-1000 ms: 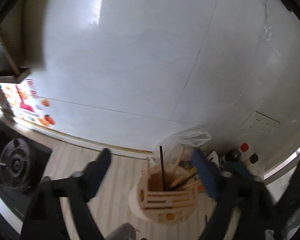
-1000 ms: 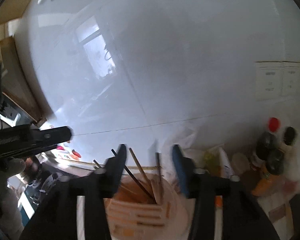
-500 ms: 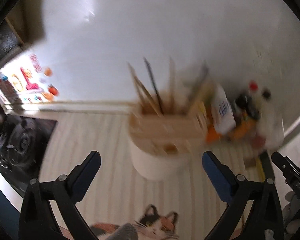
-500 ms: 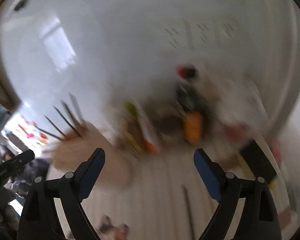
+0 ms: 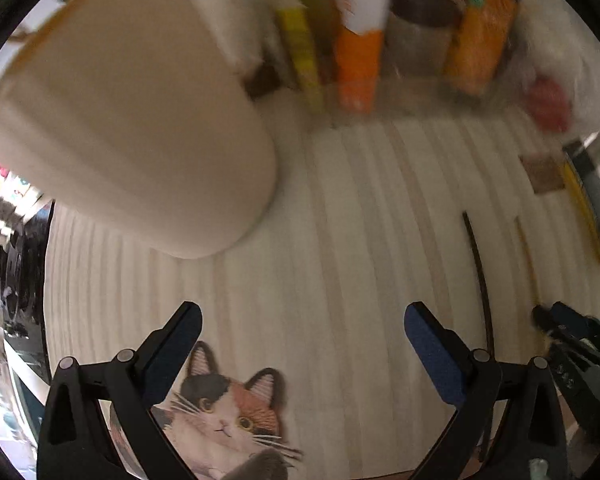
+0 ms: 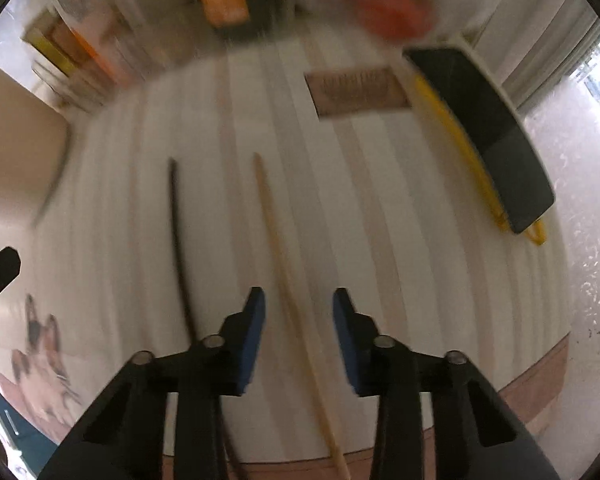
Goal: Organize utensils
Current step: 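Grasp a dark chopstick with the left tool while the right tool grasps a wooden chopstick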
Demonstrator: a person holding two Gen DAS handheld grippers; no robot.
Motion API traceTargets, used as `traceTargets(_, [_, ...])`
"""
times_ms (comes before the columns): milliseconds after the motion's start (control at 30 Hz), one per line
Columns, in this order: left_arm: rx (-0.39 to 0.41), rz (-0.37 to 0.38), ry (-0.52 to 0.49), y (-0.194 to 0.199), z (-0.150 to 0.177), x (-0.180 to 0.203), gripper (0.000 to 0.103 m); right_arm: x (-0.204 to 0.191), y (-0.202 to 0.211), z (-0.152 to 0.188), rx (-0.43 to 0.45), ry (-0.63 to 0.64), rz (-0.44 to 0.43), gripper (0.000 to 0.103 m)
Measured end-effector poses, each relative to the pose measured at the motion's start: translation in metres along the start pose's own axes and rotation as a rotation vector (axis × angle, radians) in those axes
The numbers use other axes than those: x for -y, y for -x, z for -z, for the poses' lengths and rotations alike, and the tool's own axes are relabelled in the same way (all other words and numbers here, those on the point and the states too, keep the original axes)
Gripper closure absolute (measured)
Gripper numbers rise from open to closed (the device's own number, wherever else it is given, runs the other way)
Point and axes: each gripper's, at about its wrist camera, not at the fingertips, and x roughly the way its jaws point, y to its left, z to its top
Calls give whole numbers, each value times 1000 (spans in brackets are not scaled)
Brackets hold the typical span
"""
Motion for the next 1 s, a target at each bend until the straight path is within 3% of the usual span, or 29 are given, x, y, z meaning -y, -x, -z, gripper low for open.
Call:
traceTargets(67, [-20,10,-27,-3,-2,15,2,5,2,4,25,11,23,95])
traceTargets(167, [-49,70,-54,-2,-1,40,13,29,3,10,20,-48,19,96])
traceTargets(333, [-111,201,-62,-7,-3,83,13,80,7,23,3,-147,27,96])
traceTargets(367, [-129,227,-62,-10,-4,91,17,88,7,25,0,-150,24,96])
traceTargets(400, [-141,244,-65,-12,-4,99,33,93,6,28,-2,-152,22,96])
traceTargets(433, [-152,242,-76,-15,-4,106,41,97,7,30,-4,-151,19,96])
traceTargets(500, [-173,217,-117,-20,-3,118,86,104,8,33,-5,-151,15,96])
traceTargets(533, [-171,207,-130,-22,-3,122,92,102,7,28,-6,-153,12,96])
traceTargets(733, [-132,174,-128,-14,4,103,99,103,6,25,-10,-158,36,96])
traceTargets(1000, [-159,99,29,-11,32,-6,100,47,5,25,-54,-73,-62,96])
